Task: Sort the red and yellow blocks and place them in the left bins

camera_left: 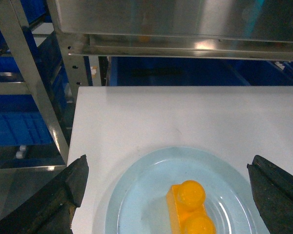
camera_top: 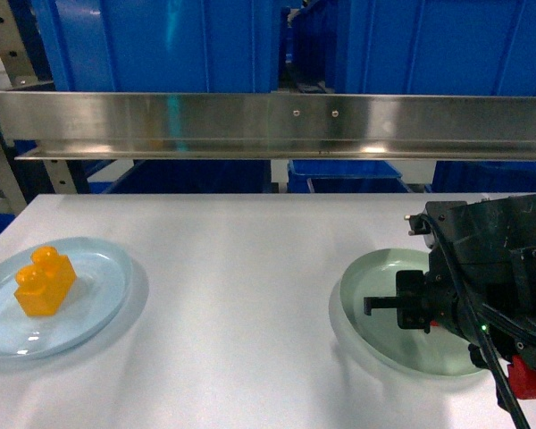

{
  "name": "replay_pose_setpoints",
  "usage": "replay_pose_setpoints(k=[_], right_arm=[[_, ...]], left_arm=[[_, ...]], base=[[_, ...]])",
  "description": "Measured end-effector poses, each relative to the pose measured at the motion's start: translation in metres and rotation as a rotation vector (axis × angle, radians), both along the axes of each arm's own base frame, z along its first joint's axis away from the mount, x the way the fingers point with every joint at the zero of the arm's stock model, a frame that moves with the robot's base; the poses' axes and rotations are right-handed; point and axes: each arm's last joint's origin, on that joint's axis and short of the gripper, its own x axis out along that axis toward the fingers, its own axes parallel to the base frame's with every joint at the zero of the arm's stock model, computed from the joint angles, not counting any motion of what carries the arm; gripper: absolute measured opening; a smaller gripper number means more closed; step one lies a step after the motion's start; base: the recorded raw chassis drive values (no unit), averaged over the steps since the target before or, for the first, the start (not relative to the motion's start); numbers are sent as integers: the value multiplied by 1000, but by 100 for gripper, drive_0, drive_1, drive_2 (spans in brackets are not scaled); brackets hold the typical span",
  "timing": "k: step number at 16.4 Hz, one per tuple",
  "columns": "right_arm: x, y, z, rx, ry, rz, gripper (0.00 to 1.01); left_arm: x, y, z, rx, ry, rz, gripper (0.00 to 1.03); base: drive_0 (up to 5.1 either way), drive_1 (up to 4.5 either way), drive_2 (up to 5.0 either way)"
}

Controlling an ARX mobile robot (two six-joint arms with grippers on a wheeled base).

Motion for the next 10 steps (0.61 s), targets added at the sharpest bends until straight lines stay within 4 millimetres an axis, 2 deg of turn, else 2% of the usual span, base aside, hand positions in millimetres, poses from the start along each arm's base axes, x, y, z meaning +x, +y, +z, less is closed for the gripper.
replay_pose_setpoints(k=[3, 5, 8, 10], right_arm=[[-15, -6, 8, -27, -23, 28, 30], [-24, -7, 28, -54, -111, 78, 29], [-37, -10, 71, -87, -269, 134, 29], [-51, -19, 81, -105, -289, 156, 29]], left_arm=[[0, 0, 0, 0, 0, 1, 98], [0, 0, 0, 0, 0, 0, 98], [0, 0, 0, 0, 0, 0, 98], [0, 0, 0, 0, 0, 0, 98]], base=[[0, 0, 0], [0, 0, 0], [0, 0, 0], [0, 0, 0]])
